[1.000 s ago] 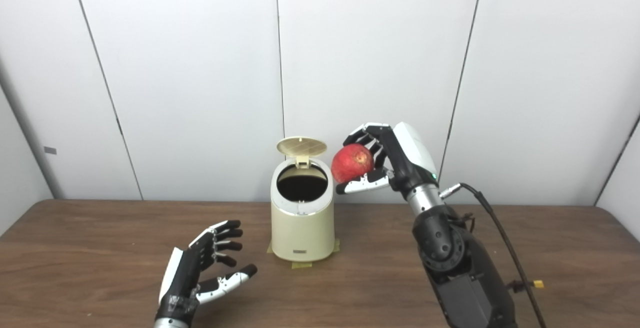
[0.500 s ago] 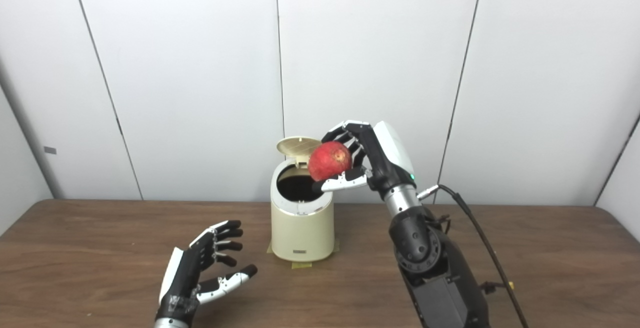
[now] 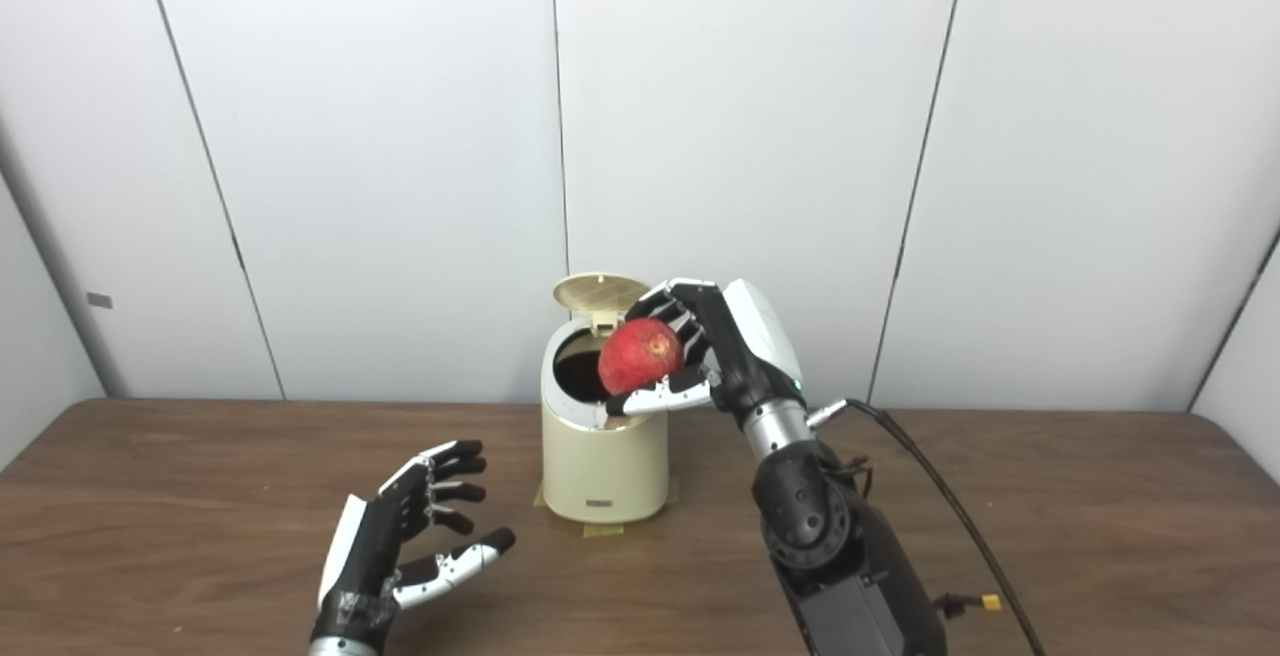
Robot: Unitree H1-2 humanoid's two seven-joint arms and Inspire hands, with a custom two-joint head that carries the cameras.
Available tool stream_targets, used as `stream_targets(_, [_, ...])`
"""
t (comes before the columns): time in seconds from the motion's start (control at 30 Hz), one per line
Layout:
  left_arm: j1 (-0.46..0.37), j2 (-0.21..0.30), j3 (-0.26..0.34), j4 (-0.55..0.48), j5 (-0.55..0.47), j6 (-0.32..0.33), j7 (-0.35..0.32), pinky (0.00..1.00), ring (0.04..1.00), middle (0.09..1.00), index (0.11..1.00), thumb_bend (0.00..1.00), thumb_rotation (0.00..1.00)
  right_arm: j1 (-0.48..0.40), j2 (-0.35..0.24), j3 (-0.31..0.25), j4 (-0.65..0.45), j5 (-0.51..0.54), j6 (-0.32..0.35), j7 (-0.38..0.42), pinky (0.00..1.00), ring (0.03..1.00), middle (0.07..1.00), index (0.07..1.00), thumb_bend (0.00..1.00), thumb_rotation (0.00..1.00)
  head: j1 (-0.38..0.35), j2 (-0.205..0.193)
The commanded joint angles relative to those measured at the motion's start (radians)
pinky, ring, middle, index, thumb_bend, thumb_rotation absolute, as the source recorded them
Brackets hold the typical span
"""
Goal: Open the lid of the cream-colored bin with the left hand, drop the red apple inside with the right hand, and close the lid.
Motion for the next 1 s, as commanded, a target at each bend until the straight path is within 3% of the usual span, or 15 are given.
stream_targets(0.0, [-0.003, -0.005, -0.003, -0.018, 0.009, -0.020, 0.011, 0.54, 0.674, 0.753, 0.779, 0.68, 0.04, -0.060, 0.003, 0.002, -0.015, -0.007, -0.020, -0.021, 0.27, 0.365, 0.463, 0.545, 0.51, 0.00, 0.002, 0.004])
stream_targets(0.3, [0.002, -0.002, -0.004, -0.026, 0.014, -0.017, 0.009, 0.53, 0.670, 0.753, 0.781, 0.67, 0.05, -0.112, -0.004, 0.027, 0.069, -0.034, -0.017, -0.019, 0.28, 0.372, 0.465, 0.541, 0.51, 0.00, 0.004, 0.010])
stream_targets(0.97, [0.013, -0.007, -0.008, -0.044, 0.017, 0.008, 0.007, 0.53, 0.675, 0.763, 0.782, 0.67, 0.05, -0.211, -0.009, 0.070, 0.252, -0.068, -0.125, -0.119, 0.30, 0.391, 0.486, 0.522, 0.52, 0.00, 0.016, 0.021])
